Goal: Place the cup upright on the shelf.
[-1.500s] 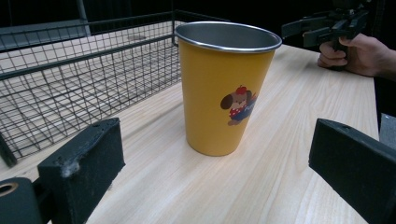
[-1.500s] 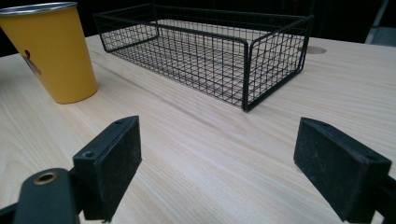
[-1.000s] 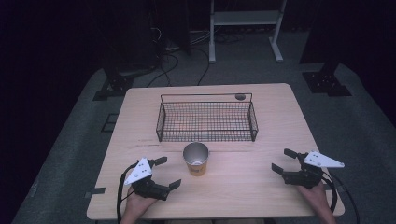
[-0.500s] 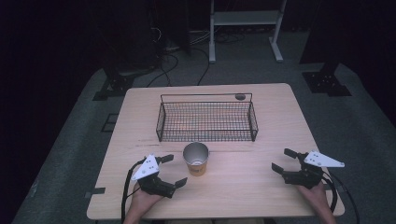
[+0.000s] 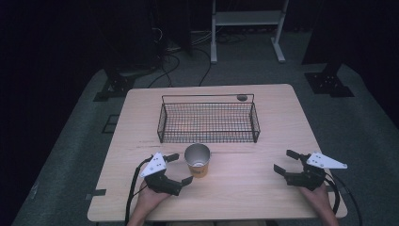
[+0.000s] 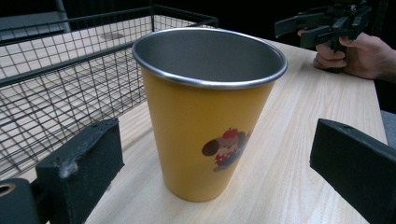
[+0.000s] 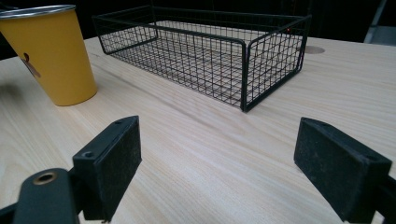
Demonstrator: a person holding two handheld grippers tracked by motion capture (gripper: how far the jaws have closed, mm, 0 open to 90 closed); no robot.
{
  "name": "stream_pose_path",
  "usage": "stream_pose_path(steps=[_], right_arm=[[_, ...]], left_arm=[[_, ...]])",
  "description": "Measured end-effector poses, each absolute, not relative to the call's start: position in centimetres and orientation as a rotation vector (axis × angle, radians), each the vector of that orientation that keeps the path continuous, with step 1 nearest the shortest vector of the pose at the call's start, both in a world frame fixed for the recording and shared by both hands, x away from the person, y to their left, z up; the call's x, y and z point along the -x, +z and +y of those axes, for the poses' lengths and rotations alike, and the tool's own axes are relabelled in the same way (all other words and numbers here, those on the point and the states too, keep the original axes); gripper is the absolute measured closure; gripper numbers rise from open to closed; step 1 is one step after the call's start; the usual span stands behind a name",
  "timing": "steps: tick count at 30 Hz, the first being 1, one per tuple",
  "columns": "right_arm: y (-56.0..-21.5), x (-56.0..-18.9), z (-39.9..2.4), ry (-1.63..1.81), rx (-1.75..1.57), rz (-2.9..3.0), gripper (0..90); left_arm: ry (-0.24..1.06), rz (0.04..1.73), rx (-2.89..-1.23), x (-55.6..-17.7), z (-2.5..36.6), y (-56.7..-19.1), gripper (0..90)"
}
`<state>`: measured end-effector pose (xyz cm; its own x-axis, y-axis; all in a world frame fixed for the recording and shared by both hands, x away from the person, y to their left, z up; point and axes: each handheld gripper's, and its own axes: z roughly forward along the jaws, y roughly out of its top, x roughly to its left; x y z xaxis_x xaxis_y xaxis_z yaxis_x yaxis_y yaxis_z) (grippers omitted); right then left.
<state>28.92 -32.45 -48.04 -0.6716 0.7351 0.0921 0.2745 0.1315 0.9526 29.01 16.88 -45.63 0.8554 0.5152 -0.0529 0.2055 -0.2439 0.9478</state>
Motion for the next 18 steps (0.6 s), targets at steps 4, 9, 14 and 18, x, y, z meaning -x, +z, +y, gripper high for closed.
stream_pose_path(steps=[4,9,14,18], right_arm=[[-48.0,-28.9,-32.5,1.558,-0.972,2.016,13.9],[-48.0,-28.9,-32.5,1.559,-0.972,2.017,13.9],[-48.0,-28.9,-32.5,1.559,-0.971,2.016,13.9],[-48.0,-28.9,-32.5,1.559,-0.97,2.017,13.9]], left_arm=[[0.315,0.539,-1.824,-29.4,16.4,-45.5,1.6],[0.31,0.534,-1.833,-30.0,15.5,-45.7,1.6],[0.313,0.536,-1.828,-30.5,14.8,-45.8,1.6],[0.309,0.551,-1.823,-30.9,14.5,-46.0,1.6]])
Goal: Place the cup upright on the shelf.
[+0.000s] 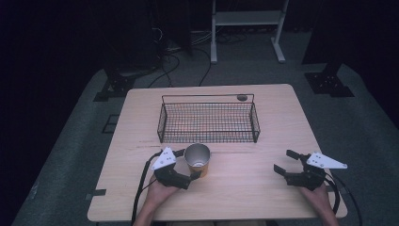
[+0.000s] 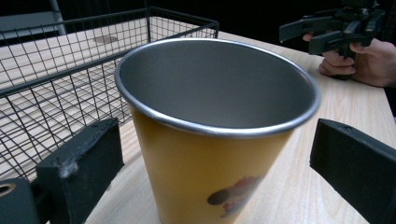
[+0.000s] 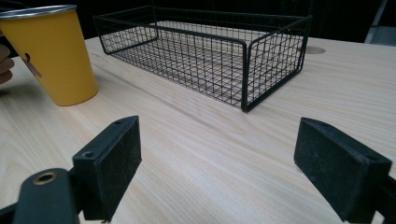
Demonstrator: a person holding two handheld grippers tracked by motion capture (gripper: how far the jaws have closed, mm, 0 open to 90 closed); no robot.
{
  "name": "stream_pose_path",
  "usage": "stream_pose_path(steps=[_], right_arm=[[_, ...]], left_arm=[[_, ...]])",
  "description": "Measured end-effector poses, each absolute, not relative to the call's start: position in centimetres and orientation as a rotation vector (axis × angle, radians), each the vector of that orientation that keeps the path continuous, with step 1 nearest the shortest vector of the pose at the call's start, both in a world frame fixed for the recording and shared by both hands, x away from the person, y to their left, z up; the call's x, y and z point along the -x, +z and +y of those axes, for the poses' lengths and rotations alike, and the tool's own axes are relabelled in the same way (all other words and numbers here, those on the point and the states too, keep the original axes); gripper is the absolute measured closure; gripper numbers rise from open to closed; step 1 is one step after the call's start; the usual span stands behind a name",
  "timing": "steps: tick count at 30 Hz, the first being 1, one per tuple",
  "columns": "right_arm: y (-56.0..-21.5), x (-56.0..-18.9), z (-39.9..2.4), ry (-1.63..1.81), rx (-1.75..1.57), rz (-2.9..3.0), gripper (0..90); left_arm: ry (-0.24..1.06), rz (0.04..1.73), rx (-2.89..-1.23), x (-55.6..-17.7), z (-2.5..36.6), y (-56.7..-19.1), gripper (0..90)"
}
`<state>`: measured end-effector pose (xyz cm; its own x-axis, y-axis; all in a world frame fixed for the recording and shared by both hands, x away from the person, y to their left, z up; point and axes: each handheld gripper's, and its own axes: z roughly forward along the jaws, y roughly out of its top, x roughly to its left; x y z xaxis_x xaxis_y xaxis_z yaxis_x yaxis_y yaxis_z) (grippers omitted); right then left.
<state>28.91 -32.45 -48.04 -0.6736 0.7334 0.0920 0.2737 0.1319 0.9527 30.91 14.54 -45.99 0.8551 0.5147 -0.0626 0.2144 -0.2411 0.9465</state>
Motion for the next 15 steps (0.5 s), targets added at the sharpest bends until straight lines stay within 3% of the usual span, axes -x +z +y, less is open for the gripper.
stream_pose_path(steps=[15], right_arm=[[-48.0,-28.9,-32.4,1.558,-0.968,2.019,13.9]], left_arm=[[0.314,0.547,-1.822,-31.6,13.4,-45.9,1.6]])
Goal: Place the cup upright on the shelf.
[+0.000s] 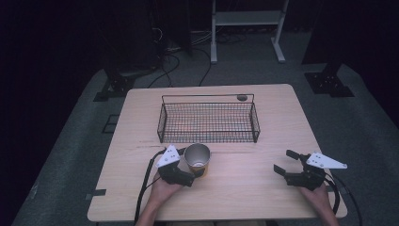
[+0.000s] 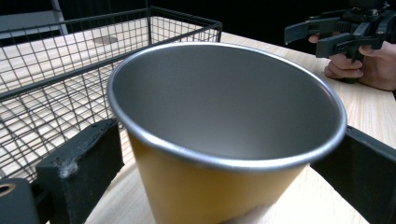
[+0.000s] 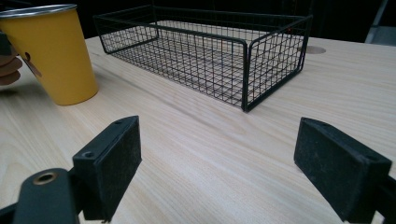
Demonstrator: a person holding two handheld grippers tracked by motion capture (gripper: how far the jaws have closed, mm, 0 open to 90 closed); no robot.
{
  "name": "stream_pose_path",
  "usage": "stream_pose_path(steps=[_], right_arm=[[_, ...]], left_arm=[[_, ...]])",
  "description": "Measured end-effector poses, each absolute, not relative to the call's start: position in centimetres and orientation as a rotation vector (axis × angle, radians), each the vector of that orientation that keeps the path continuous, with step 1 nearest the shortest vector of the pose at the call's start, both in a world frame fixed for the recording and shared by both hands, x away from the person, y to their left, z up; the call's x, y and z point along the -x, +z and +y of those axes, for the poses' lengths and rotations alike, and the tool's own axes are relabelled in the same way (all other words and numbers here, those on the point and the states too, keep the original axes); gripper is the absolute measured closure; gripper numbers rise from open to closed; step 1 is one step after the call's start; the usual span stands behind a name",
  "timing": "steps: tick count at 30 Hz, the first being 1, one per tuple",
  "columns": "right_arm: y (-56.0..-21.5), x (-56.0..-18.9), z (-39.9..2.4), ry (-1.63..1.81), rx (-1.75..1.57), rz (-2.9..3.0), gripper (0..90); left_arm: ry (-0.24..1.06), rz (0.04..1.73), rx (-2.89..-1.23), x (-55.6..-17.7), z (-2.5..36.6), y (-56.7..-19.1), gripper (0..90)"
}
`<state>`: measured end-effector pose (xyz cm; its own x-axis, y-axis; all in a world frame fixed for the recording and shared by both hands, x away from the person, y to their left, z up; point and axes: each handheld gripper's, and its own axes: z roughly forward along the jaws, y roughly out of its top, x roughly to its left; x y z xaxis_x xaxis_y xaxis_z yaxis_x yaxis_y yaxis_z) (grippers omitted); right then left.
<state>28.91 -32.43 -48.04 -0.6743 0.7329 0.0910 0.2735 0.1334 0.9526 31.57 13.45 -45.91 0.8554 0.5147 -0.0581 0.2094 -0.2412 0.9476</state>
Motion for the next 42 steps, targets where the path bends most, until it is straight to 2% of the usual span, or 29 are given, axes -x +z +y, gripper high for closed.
stream_pose_path(steps=[16,23,29,42], right_arm=[[-48.0,-28.9,-32.4,1.56,-0.968,2.02,13.9],[-48.0,-28.9,-32.4,1.56,-0.968,2.02,13.9],[-48.0,-28.9,-32.4,1.561,-0.969,2.019,13.9],[-48.0,-28.9,-32.4,1.56,-0.97,2.02,14.0]], left_arm=[[0.304,0.537,-1.827,-32.4,12.6,-45.7,1.7],[0.316,0.508,-1.82,-32.2,12.6,-45.6,11.2],[0.306,0.5,-1.807,-32.2,12.6,-45.5,12.2],[0.275,0.455,-1.735,-33.2,12.3,-42.7,12.2]])
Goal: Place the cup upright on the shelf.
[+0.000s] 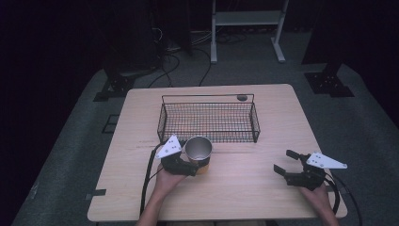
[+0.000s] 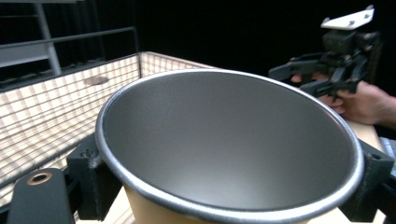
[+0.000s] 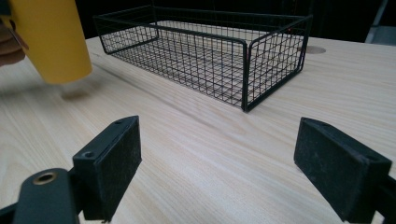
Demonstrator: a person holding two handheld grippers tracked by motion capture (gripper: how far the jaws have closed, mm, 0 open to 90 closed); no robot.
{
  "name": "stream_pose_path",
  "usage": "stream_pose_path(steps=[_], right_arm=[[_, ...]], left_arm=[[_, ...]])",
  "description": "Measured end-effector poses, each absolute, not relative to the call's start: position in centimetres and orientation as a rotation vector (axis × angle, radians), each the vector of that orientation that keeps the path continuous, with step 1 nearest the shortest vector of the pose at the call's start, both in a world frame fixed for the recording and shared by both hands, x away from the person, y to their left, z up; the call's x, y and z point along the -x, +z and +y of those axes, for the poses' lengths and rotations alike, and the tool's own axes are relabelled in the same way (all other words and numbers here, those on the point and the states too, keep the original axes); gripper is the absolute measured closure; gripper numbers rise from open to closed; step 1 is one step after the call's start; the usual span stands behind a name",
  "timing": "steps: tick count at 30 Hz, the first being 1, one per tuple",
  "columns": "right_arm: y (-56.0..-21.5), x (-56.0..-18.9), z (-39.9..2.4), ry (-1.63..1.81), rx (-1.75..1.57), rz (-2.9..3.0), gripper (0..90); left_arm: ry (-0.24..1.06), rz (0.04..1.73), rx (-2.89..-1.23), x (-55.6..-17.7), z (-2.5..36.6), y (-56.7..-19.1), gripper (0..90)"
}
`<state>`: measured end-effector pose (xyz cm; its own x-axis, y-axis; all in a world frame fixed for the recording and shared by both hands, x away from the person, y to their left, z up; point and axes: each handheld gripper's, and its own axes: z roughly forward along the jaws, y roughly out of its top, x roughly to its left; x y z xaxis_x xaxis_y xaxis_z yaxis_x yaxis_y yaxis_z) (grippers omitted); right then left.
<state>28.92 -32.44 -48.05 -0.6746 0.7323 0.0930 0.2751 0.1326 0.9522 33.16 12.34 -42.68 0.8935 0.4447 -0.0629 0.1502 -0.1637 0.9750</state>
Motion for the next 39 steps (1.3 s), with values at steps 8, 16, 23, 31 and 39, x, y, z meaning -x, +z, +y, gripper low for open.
stream_pose_path(steps=[8,16,23,31,39], right_arm=[[-48.0,-28.9,-32.5,1.561,-0.968,2.021,13.9],[-48.0,-28.9,-32.5,1.56,-0.972,2.018,13.9],[-48.0,-28.9,-32.5,1.561,-0.975,2.016,13.9],[-48.0,-29.0,-32.5,1.566,-0.975,2.013,13.9],[-48.0,-28.9,-32.5,1.57,-0.974,2.011,13.9]], left_arm=[[0.278,0.422,-1.743,-34.6,11.5,-40.9,12.2],[0.254,0.429,-1.707,-36.7,11.6,-39.2,12.2],[0.266,0.444,-1.701,-38.7,11.7,-37.6,12.2],[0.262,0.436,-1.732,-41.3,10.9,-36.4,12.2],[0.256,0.444,-1.748,-43.6,9.7,-35.7,12.2]])
